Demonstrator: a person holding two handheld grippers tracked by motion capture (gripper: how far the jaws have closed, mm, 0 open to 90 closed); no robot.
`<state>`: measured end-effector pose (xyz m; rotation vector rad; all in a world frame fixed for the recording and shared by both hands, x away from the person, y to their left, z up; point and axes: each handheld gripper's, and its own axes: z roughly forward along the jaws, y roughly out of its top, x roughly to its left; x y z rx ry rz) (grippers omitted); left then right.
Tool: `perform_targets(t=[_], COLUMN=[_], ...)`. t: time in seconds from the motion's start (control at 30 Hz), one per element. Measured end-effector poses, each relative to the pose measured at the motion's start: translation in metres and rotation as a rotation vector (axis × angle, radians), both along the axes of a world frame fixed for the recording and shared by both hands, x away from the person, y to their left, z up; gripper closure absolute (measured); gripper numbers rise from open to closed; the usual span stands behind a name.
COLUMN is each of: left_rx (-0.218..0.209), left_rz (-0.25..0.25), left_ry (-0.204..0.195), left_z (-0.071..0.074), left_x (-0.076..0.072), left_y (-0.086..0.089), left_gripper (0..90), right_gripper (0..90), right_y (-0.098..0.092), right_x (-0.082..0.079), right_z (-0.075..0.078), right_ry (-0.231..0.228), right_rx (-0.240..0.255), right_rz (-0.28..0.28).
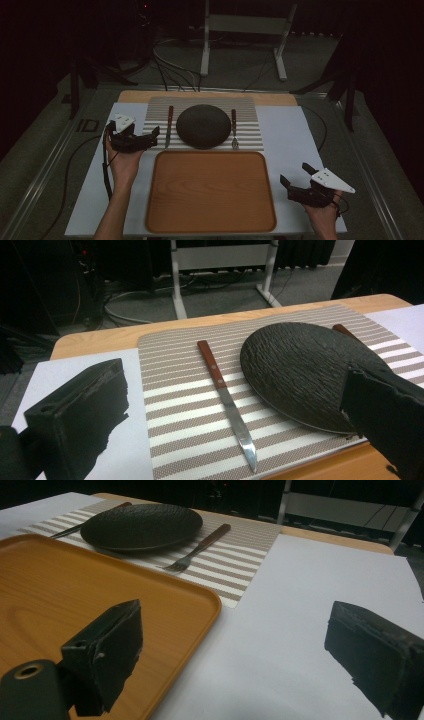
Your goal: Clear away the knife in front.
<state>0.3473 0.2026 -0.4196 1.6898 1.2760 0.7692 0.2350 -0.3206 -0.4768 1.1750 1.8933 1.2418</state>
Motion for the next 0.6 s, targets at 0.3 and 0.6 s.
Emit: perform_targets(t=[0.3,0.6], left_rx=[0.014,0.025], left_rz=[0.012,0.020], left_ry=[0.002,0.011], left_z=[0.002,0.002], left_x=[0.010,0.023], left_y=[-0.003,-0.008], left_gripper=[0.5,0.7], right_gripper=[8.6,8.6], right_y=[0.000,0.000], right_x=[0.000,0.001], right_z=[0.000,-0.001], right_ry=[0.002,0.003], right_rx=[-0.001,-0.005], right_rz=[0.001,0.002])
